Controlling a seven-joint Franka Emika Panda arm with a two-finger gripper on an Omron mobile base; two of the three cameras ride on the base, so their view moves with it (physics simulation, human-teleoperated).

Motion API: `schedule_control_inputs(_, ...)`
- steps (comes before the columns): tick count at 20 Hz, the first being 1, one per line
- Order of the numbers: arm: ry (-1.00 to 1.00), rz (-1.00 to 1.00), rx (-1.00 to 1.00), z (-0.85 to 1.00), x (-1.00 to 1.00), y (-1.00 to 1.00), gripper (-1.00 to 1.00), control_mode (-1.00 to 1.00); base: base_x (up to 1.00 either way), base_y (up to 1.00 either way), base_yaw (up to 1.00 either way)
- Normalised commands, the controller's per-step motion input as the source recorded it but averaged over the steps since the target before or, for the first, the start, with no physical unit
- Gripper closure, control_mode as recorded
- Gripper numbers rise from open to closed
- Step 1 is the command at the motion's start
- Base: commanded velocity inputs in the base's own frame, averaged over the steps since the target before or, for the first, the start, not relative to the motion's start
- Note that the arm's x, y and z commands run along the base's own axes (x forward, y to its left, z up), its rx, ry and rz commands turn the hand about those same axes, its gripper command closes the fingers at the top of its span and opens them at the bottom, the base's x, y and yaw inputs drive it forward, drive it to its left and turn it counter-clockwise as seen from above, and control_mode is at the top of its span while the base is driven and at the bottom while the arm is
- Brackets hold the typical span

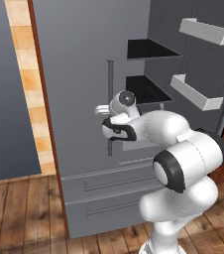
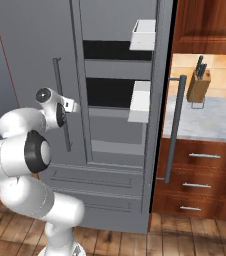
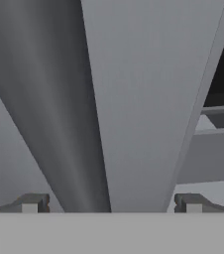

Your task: Place one of the steaks on the plate and the other in the bowl. Then place the bowl in the fridge.

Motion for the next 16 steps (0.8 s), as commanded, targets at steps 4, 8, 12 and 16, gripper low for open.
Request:
schedule_control_inputs(4,0.00,0.00,-0.04,0.00,0.48,0.22,-1.00,-1.00,0.00,0.00,0.00)
schedule_control_inputs(8,0.03,0.00,-0.01,0.00,0.56,0.08,-1.00,-1.00,0.00,0.00,0.00)
schedule_control_inputs(12,0.14,-0.01,-0.01,0.08,0.52,0.11,1.00,-1.00,0.00,0.00,0.00)
schedule_control_inputs(16,0.02,0.00,0.00,0.00,0.03,0.03,1.00,-1.00,0.00,0.00,0.00)
